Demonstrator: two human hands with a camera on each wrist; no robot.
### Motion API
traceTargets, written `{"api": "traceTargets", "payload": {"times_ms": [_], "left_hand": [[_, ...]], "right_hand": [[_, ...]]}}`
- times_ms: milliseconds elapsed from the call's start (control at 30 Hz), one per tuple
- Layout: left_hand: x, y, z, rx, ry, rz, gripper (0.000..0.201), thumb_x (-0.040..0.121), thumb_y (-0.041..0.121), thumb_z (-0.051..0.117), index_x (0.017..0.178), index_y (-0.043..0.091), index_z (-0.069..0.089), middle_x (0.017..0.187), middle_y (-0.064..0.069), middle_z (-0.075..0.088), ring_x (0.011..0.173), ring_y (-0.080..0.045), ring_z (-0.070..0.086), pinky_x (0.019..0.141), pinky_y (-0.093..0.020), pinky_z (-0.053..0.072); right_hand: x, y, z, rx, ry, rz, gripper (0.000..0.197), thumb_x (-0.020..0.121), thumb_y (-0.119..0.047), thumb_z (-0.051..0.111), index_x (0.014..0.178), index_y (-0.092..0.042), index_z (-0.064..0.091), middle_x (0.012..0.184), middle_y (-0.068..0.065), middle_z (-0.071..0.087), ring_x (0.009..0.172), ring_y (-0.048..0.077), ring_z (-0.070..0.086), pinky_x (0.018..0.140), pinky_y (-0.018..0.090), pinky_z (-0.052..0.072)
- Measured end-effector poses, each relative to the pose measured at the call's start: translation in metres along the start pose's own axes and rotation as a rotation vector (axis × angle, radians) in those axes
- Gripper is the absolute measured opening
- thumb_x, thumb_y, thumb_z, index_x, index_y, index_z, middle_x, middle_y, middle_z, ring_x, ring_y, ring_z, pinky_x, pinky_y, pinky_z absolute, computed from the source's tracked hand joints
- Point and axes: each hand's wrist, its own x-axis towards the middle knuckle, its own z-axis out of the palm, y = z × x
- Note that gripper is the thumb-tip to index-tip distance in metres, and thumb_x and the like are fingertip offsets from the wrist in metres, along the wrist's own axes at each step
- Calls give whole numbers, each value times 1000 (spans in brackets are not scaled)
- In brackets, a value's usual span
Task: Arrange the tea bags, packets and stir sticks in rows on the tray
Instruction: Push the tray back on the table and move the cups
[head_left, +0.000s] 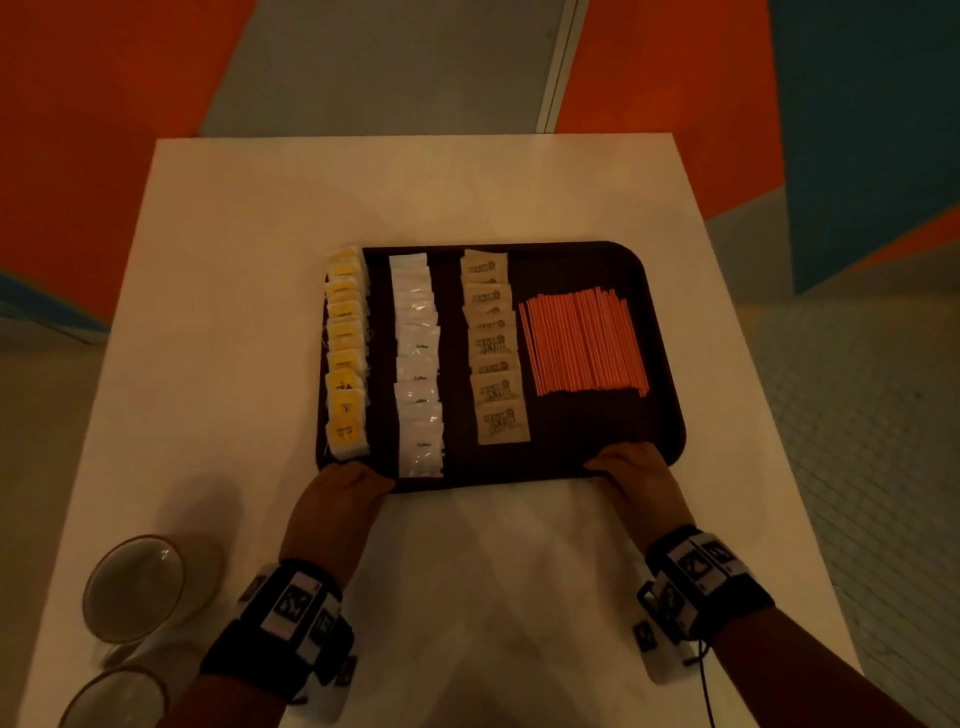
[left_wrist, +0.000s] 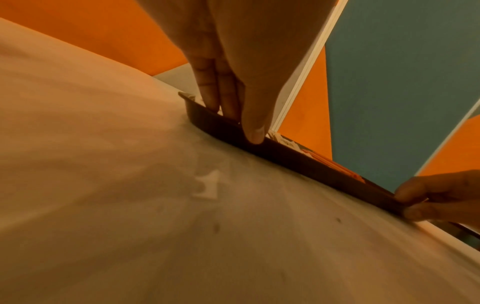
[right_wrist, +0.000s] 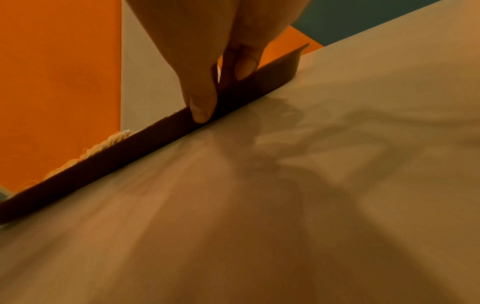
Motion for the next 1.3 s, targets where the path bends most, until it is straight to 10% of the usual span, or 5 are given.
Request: {"api": "traceTargets", "payload": {"times_ms": [167, 300, 667, 1300], "left_hand": [[48, -3, -20, -5, 51, -65, 22, 60, -2, 79, 78, 10, 74, 75, -10, 71, 68, -31, 67, 62, -34, 55], [87, -8, -30, -99, 93, -159, 19, 86, 8, 57, 100, 8, 70, 105, -14, 67, 100, -33, 58, 87, -37, 46], [163, -23, -49, -150, 88, -148, 24, 89, 13, 52, 108, 9, 67, 115, -15, 63, 110, -33, 53, 94, -37, 42], [147, -11, -67, -196, 158, -170, 38, 85, 14, 59, 123, 11, 56, 126, -16, 55, 117, -34, 47, 101, -39, 37]], "right_hand": [[57, 5, 0, -37, -39, 21, 29, 78, -20, 46, 82, -7, 72, 83, 13, 69, 76, 35, 63, 74, 29, 42], [100, 13, 0, -33, -87, 87, 16, 79, -4, 60, 90, -2, 71, 93, 19, 68, 90, 38, 58, 83, 24, 36], [174, 23, -8, 3, -84, 134, 18, 83, -1, 58, 98, -1, 68, 104, 19, 63, 103, 36, 50, 87, 21, 29], [127, 1, -19, 80, 75, 141, 32, 78, 6, 61, 108, -2, 65, 112, 22, 61, 107, 32, 52, 95, 28, 32]]}}
